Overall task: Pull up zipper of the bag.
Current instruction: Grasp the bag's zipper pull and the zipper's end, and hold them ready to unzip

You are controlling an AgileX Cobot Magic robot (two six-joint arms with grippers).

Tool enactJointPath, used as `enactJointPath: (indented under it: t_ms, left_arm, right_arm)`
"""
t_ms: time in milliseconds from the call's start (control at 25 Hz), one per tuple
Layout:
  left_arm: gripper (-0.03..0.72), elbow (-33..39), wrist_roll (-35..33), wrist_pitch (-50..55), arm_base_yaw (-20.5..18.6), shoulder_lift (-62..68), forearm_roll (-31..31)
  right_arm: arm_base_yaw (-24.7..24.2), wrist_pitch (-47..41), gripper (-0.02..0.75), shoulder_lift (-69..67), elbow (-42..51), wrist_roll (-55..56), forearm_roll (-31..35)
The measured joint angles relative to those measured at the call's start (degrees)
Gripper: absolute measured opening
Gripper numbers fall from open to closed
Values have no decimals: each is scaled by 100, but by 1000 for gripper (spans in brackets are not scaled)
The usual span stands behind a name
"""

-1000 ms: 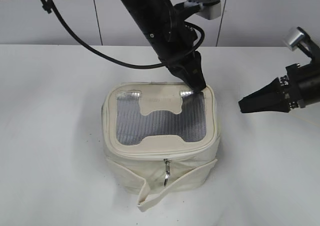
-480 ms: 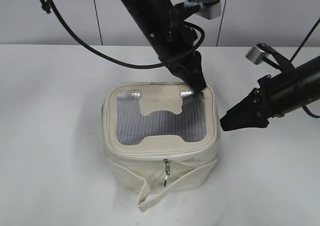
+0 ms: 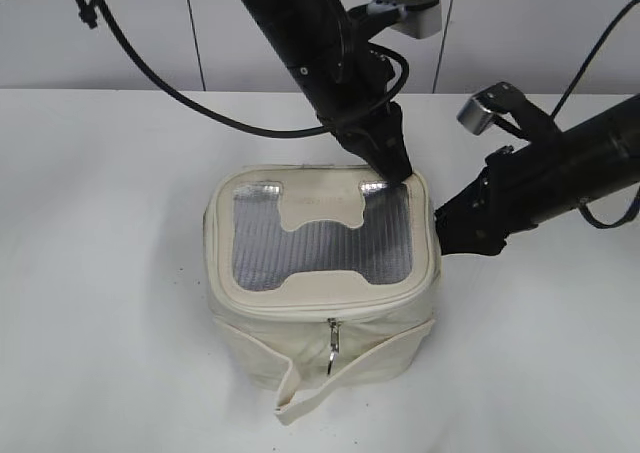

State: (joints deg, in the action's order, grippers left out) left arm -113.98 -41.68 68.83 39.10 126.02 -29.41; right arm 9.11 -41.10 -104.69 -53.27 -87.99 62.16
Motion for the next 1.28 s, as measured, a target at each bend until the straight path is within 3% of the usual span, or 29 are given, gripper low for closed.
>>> enactJointPath:
  t_ms: [120, 200, 320, 400, 480, 640, 840, 1280]
  left_arm:
    - [76, 0, 0, 0, 0, 0, 0]
    - [76, 0, 0, 4, -6, 0, 5]
    - [76, 0, 2, 4, -18, 0, 23]
    - [76, 0, 2, 4, -18, 0, 17]
    - [76, 0, 2, 4, -18, 0, 17]
    - [76, 0, 2, 4, -18, 0, 11]
    - [76, 0, 2, 4, -12, 0, 11]
    - [76, 0, 2, 4, -12, 0, 11]
  right_arm:
    - [156, 429, 517, 0, 0, -205, 327]
    - [163, 506, 469, 0, 5, -486, 672]
    - [169, 443, 268, 0, 39, -686, 930]
    - [174, 310, 86, 0, 39, -714, 954]
    - [181, 259, 17, 0, 39, -714, 948]
    - [123, 135, 5, 0, 39, -276, 772]
    - [-78, -376, 5, 0, 39, 753, -30]
    - [-120, -922, 5, 560, 39, 1613, -1048]
